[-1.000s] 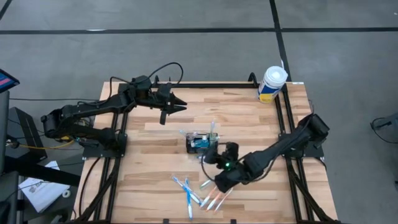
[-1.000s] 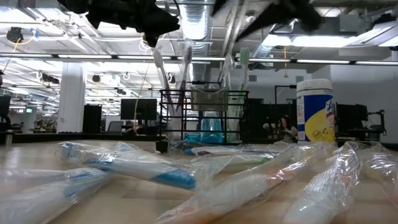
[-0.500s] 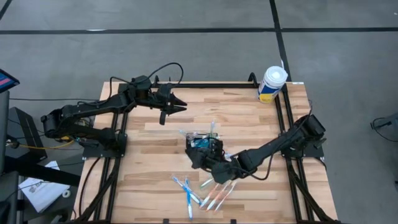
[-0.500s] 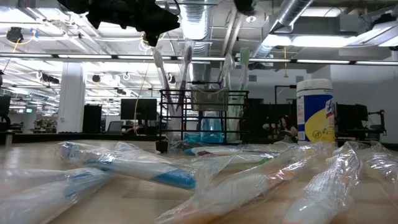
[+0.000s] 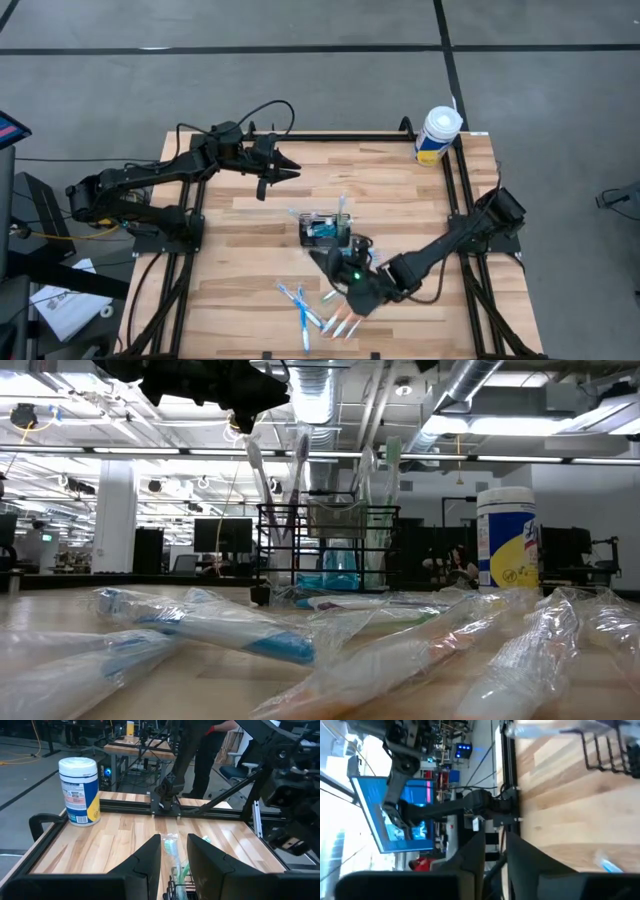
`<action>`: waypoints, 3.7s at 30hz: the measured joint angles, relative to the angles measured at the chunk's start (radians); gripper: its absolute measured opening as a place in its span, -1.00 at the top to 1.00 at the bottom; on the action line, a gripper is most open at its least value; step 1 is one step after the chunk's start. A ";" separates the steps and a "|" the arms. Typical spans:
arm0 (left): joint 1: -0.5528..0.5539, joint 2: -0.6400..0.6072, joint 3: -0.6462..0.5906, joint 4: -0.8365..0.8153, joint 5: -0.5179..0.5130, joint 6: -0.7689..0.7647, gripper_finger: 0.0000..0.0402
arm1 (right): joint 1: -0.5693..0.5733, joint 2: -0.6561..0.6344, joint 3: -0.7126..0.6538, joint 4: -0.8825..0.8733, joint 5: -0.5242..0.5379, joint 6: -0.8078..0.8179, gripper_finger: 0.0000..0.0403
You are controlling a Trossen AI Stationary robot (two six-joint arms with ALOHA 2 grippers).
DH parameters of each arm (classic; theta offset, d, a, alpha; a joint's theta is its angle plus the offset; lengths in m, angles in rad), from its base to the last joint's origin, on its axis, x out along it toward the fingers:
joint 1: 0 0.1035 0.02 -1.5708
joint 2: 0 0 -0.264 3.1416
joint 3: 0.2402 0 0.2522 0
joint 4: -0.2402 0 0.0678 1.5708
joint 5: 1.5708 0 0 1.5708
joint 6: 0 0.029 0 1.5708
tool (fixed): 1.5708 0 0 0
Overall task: Pick & Place toothbrushing station
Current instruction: Put the blue toothbrush into the black wire organizer
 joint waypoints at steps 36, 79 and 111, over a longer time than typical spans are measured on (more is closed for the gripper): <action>0.000 -0.012 0.000 0.265 0.209 -0.336 0.55 | -0.257 -0.398 0.009 -0.247 -0.189 -1.618 0.54; -0.819 -0.038 0.015 -0.133 -0.706 -1.025 0.81 | -0.431 -0.715 0.008 -0.766 -0.630 -2.035 0.54; -1.061 0.405 0.015 -0.084 -0.898 -2.105 -0.04 | -0.414 -0.716 0.008 -0.790 -0.641 -2.087 0.54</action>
